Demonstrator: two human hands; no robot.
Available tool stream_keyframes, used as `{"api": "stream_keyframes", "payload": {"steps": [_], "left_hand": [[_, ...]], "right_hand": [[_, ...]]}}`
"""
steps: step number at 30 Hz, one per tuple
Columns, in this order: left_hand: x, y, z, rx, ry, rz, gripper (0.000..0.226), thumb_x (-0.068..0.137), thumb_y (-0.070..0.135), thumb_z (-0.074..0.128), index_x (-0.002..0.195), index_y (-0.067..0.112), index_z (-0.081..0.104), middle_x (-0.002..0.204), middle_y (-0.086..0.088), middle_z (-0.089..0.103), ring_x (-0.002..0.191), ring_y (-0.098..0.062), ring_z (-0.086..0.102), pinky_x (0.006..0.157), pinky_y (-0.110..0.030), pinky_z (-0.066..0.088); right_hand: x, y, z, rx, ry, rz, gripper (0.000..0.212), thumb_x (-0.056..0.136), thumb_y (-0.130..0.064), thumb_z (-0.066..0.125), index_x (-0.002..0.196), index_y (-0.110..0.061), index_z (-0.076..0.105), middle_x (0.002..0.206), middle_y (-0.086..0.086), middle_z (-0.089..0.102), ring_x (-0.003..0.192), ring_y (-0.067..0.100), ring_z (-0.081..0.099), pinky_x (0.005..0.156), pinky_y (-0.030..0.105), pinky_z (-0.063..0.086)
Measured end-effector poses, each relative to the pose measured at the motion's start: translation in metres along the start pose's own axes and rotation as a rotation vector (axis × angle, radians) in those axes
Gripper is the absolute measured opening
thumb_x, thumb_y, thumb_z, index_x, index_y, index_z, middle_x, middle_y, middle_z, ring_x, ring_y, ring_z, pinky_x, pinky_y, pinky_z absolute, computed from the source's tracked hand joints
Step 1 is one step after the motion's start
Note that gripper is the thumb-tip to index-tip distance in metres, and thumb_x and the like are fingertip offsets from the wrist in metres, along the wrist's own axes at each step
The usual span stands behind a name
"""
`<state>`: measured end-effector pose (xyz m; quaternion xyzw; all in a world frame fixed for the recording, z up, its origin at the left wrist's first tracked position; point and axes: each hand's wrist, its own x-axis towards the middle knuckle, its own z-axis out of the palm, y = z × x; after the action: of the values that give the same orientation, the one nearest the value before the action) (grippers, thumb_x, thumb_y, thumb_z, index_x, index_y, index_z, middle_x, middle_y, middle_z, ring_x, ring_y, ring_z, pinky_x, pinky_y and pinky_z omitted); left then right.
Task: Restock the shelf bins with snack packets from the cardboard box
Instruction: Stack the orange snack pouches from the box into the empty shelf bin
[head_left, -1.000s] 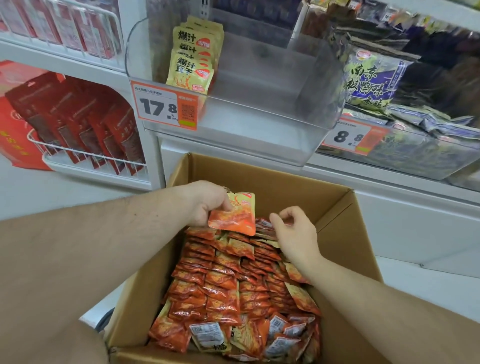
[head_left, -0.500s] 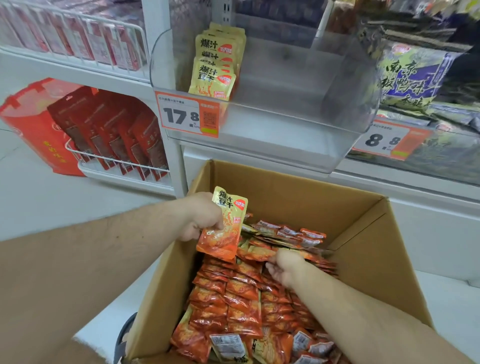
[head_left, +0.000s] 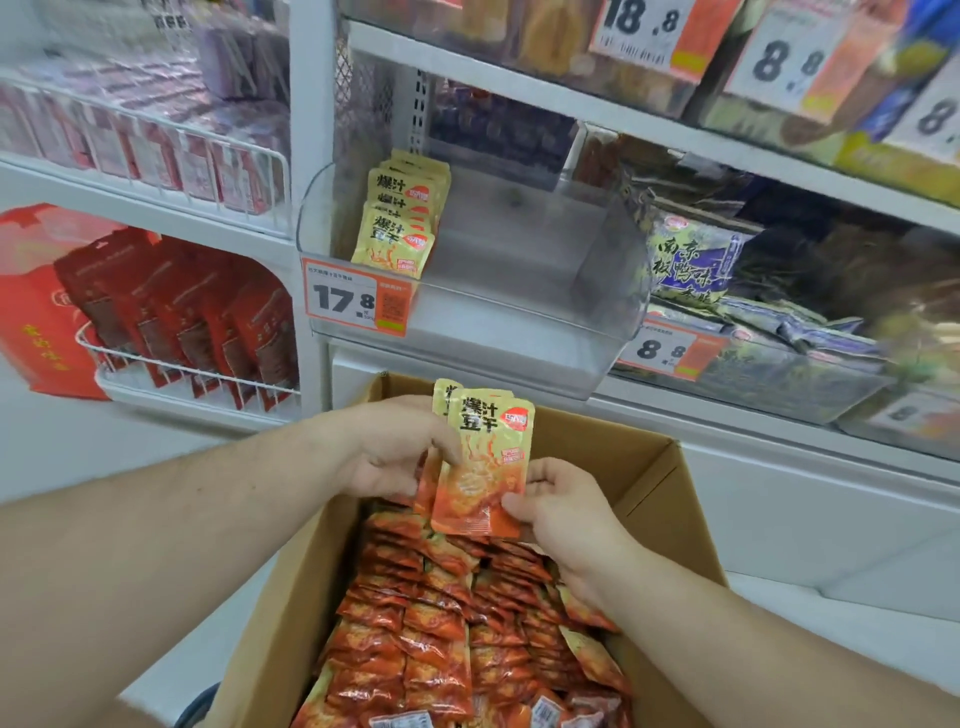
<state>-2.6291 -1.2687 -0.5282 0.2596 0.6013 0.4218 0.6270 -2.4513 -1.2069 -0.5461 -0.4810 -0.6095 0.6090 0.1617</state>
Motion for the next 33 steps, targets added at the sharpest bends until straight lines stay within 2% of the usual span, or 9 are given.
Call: {"api": "stream_keyframes", "payload": {"steps": [5, 7, 10, 14, 18, 23, 25, 27, 33], "left_hand": [[-0.018, 0.014, 0.011, 0.079, 0.091, 0.156, 0.029, 0.093, -0.003, 0.060, 0.115, 0.015, 0.067, 0.104, -0.005, 0.076, 0.100, -0.023, 0.070, 0.079, -0.039, 0.057], [-0.025, 0.021, 0.011, 0.113, 0.091, 0.226, 0.032, 0.093, -0.004, 0.060, 0.115, 0.019, 0.066, 0.107, -0.002, 0.076, 0.101, -0.019, 0.070, 0.075, -0.032, 0.055], [-0.031, 0.028, 0.008, 0.145, 0.082, 0.331, 0.037, 0.092, -0.007, 0.060, 0.116, 0.022, 0.063, 0.110, 0.001, 0.075, 0.108, -0.015, 0.068, 0.092, -0.032, 0.051], [-0.036, 0.038, 0.005, 0.090, 0.052, 0.410, 0.036, 0.095, -0.005, 0.057, 0.120, 0.021, 0.060, 0.114, -0.001, 0.074, 0.112, -0.015, 0.066, 0.100, -0.032, 0.049], [-0.040, 0.048, -0.001, -0.012, 0.055, 0.434, 0.027, 0.099, 0.009, 0.057, 0.123, 0.020, 0.060, 0.114, -0.003, 0.073, 0.110, -0.020, 0.068, 0.099, -0.040, 0.052], [-0.037, 0.061, -0.021, -0.033, 0.611, 0.650, 0.017, 0.099, 0.036, 0.054, 0.105, 0.023, 0.063, 0.106, 0.006, 0.069, 0.103, -0.012, 0.064, 0.093, -0.029, 0.050], [-0.036, 0.061, -0.033, 0.189, 0.890, 0.756, 0.010, 0.096, 0.026, 0.057, 0.103, 0.023, 0.064, 0.108, 0.007, 0.066, 0.106, -0.011, 0.059, 0.089, -0.022, 0.045], [-0.031, 0.059, -0.042, 0.545, 1.017, 0.751, 0.028, 0.090, 0.018, 0.060, 0.116, 0.024, 0.064, 0.125, 0.006, 0.060, 0.124, -0.018, 0.048, 0.103, -0.033, 0.038], [-0.021, 0.051, -0.042, 0.959, 0.905, 0.515, 0.067, 0.087, 0.025, 0.056, 0.149, 0.029, 0.033, 0.161, 0.012, 0.019, 0.151, -0.015, -0.002, 0.118, -0.041, 0.006]], "right_hand": [[-0.012, -0.024, 0.004, -0.168, 0.043, -0.132, 0.017, 0.079, -0.007, 0.077, 0.090, -0.010, 0.064, 0.079, 0.010, 0.070, 0.084, 0.035, 0.071, 0.079, 0.056, 0.058], [-0.014, -0.038, 0.000, -0.215, 0.061, -0.179, 0.032, 0.068, -0.018, 0.084, 0.093, -0.016, 0.064, 0.083, 0.004, 0.072, 0.080, 0.026, 0.071, 0.080, 0.052, 0.058], [-0.012, -0.063, -0.007, -0.276, 0.072, -0.283, 0.063, 0.057, -0.031, 0.090, 0.111, -0.025, 0.059, 0.099, -0.005, 0.070, 0.090, 0.015, 0.069, 0.083, 0.040, 0.059], [-0.001, -0.094, -0.011, -0.229, -0.132, -0.320, 0.036, 0.078, -0.003, 0.080, 0.110, -0.013, 0.067, 0.099, 0.003, 0.076, 0.095, 0.023, 0.072, 0.081, 0.034, 0.058], [0.002, -0.119, -0.003, -0.158, -0.230, -0.270, 0.022, 0.085, 0.007, 0.068, 0.104, -0.003, 0.067, 0.081, 0.005, 0.073, 0.057, 0.002, 0.065, 0.048, 0.011, 0.044], [0.028, -0.162, 0.003, -0.142, -0.140, -0.292, 0.009, 0.085, -0.002, 0.070, 0.089, -0.010, 0.069, 0.071, 0.002, 0.068, 0.049, 0.009, 0.040, 0.042, 0.019, 0.026], [0.046, -0.188, 0.006, -0.027, -0.038, -0.340, 0.008, 0.086, -0.004, 0.070, 0.084, -0.011, 0.067, 0.073, 0.002, 0.068, 0.048, 0.009, 0.043, 0.045, 0.020, 0.025], [0.065, -0.213, 0.014, 0.048, 0.023, -0.384, 0.010, 0.086, -0.005, 0.070, 0.082, -0.013, 0.065, 0.068, -0.004, 0.069, 0.045, 0.004, 0.047, 0.045, 0.019, 0.027], [0.115, -0.226, 0.062, -0.118, -0.010, -0.286, 0.020, 0.085, -0.002, 0.072, 0.076, -0.015, 0.060, 0.066, -0.002, 0.061, 0.032, 0.001, 0.043, 0.034, 0.012, 0.028]]}}
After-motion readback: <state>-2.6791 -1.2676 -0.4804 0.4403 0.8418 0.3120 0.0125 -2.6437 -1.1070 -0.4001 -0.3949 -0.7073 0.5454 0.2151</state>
